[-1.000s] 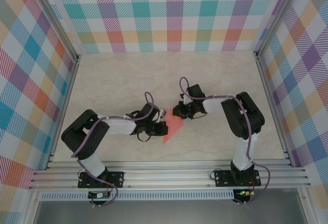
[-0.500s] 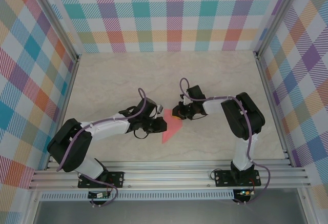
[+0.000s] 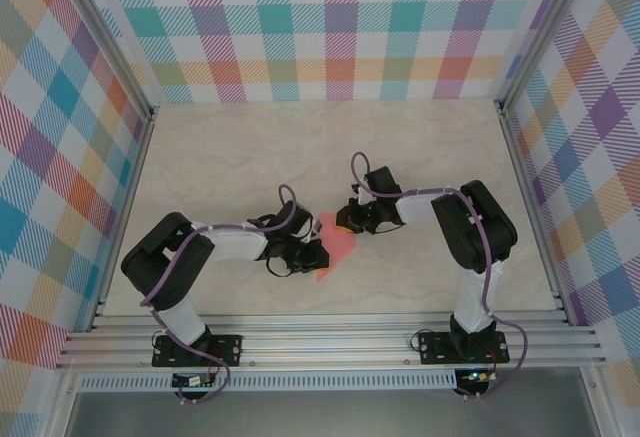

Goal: Fold a paper plane with a square sheet of paper (pick it up from the middle)
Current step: Fourth fold the wing at the center of the table.

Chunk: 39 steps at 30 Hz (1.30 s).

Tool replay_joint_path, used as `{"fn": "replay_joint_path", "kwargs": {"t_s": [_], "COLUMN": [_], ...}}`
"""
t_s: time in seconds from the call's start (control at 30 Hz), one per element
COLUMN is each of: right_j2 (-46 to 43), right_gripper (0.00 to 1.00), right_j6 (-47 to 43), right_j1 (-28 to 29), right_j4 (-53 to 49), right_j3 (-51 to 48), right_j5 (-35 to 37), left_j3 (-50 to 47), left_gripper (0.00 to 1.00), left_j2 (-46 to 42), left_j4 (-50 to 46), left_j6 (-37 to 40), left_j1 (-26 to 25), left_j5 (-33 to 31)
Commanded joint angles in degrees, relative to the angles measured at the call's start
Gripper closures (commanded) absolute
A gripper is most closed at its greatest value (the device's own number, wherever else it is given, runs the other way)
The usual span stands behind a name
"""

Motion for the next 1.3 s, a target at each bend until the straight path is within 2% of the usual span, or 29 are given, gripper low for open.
{"fn": "replay_joint_path", "kwargs": {"t_s": [0.0,0.2,0.37,0.53,0.63,0.73,0.8,0.87,0.93,1.07,1.13,1.27], "right_j2": [2.6,2.9,2.8,0.7,-2.0,-5.9,-9.0,-12.1,-14.8,-19.4,-20.3,-20.9], "right_gripper": [0.92,0.92,0.91,0.88,0.83,0.75,0.66,0.64,0.57,0.52,0.53,0.51], "right_j6": [-0.9,-0.9,-0.7,-0.8,-1.4,-1.9,-2.0,-1.8,-1.1,3.4,6.1,9.6], "right_j1": [0.0,0.0,0.0,0.0,0.0,0.0,0.0,0.0,0.0,0.0,0.0,0.1], "right_j4": [-5.0,-5.4,-5.2,-5.4,-8.3,-10.9,-13.4,-15.3,-17.5,-18.1,-19.0,-12.7], "right_j3": [-2.7,-2.6,-2.6,-1.7,0.7,2.7,3.3,2.8,1.7,-3.3,-5.1,-9.7], "right_j5": [6.7,7.1,7.1,5.4,5.1,6.0,8.1,10.4,13.1,14.9,15.2,9.8], "left_j3": [-4.4,-7.3,-7.9,-5.7,-2.4,1.5,4.6,6.8,9.1,13.6,15.5,18.6], "left_gripper": [0.87,0.87,0.88,0.88,0.84,0.79,0.76,0.71,0.68,0.64,0.64,0.63], "left_j2": [-1.2,-5.9,-9.6,-16.3,-17.5,-14.5,-11.5,-9.1,-6.5,-0.6,1.6,4.9], "left_j4": [-3.1,-10.4,-13.0,-13.4,-13.5,-13.6,-15.7,-15.9,-15.5,-16.3,-17.5,-19.8], "left_j6": [0.4,4.8,5.7,5.3,5.9,6.0,6.3,6.5,6.7,7.8,8.8,10.8], "left_j1": [-0.1,-0.3,-0.3,-0.1,1.0,3.1,4.2,4.7,5.0,5.0,5.0,5.1], "left_j5": [3.3,3.3,2.1,-2.7,-6.3,-8.4,-9.6,-10.9,-11.1,-11.7,-12.2,-13.5]}}
